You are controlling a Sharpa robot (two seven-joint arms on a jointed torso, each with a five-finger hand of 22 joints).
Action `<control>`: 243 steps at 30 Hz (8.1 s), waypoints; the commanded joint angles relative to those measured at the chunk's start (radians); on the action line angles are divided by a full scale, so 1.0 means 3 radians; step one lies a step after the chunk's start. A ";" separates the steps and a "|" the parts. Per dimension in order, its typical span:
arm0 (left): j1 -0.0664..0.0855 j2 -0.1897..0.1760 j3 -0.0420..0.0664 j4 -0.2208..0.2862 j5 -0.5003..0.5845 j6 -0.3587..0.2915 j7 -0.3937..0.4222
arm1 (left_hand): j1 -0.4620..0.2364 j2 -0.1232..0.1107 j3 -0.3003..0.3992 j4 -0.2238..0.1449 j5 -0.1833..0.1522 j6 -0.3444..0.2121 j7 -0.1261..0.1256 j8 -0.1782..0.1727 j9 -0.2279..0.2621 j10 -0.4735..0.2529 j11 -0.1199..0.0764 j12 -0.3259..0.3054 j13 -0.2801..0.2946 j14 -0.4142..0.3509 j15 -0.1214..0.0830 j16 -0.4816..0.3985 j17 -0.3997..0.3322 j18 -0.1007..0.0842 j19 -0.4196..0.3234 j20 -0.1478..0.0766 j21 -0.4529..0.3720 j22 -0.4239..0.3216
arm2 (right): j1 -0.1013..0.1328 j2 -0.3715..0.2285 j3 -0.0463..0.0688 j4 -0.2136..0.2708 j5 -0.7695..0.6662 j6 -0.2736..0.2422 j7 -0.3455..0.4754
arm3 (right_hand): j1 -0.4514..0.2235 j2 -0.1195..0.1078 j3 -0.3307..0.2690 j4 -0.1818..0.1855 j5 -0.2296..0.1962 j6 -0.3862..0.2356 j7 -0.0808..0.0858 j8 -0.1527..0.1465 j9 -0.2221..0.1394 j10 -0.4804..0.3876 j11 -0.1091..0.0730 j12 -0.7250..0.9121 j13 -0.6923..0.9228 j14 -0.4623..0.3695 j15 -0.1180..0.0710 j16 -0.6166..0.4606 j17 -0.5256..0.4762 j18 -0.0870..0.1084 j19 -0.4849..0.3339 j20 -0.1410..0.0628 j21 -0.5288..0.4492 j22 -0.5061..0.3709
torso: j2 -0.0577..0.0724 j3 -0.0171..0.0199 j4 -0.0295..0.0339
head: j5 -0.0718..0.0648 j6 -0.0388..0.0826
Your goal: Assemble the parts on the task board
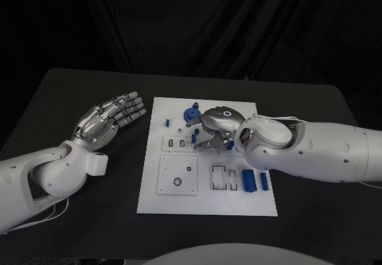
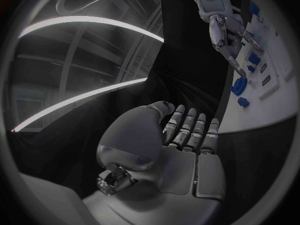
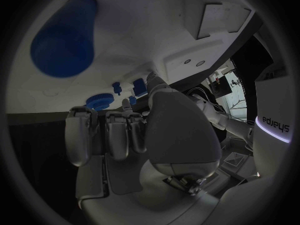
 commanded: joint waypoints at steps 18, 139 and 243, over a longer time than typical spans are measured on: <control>0.0242 0.0116 0.0012 0.0016 -0.0119 -0.0467 0.0347 | -0.0041 -0.0201 0.0139 -0.0193 -0.0502 0.0481 0.0099 0.0165 0.0052 0.0809 0.0032 0.0730 0.0210 0.1211 -0.0110 0.1378 0.0377 -0.0019 0.1759 -0.0158 0.1441 0.0684 | 0.0146 -0.0456 0.0019 0.0104 0.1182 -0.0628 0.1133 | -0.0200 0.0067 -0.0044 -0.0014 -0.0080 0.0537 0.0045 0.0217 0.0032 0.0347 0.0005 0.0009 0.0876 0.0352 -0.0014 0.0008 0.0878 -0.0038 0.0170 -0.0025 -0.0004 0.0748 | -0.0092 0.0042 -0.0011 | 0.0284 0.0285; 0.0244 0.1869 0.0004 -0.1242 -0.3895 0.0240 -0.3963 | -0.0651 -0.0287 -0.0832 0.0513 -0.1358 0.1278 -0.0420 0.1260 0.2406 0.4157 -0.0925 0.3962 0.5036 0.4622 -0.1062 0.4062 0.5064 -0.0411 0.4691 -0.0859 0.4902 0.5095 | -0.0001 -0.0497 -0.0025 -0.0306 0.1635 -0.0272 0.0960 | 0.0131 0.0377 0.0141 -0.0035 0.0203 0.0855 0.0153 0.0288 -0.0023 0.0347 0.0166 0.0009 0.0876 0.0348 0.0126 -0.0006 0.0861 -0.0020 0.0145 0.0113 -0.0075 0.0727 | -0.0750 0.0408 -0.0390 | 0.0590 -0.0221; 0.0143 0.2000 0.0004 -0.1490 -0.3895 0.0395 -0.3923 | -0.0506 -0.0346 -0.0602 0.0280 -0.1157 0.1361 -0.0413 0.0880 0.2512 0.4157 -0.0921 0.3962 0.5036 0.4622 -0.1061 0.4062 0.5064 -0.0378 0.4599 -0.0858 0.4870 0.4976 | -0.0016 -0.0468 -0.0025 -0.0344 0.1635 -0.0154 0.0950 | 0.0158 0.0395 0.0149 -0.0043 0.0285 0.0885 0.0153 0.0287 -0.0037 0.0347 0.0167 0.0009 0.0876 0.0343 0.0130 -0.0020 0.0844 -0.0013 0.0135 0.0120 -0.0102 0.0718 | -0.0770 0.0402 -0.0390 | 0.0644 -0.0221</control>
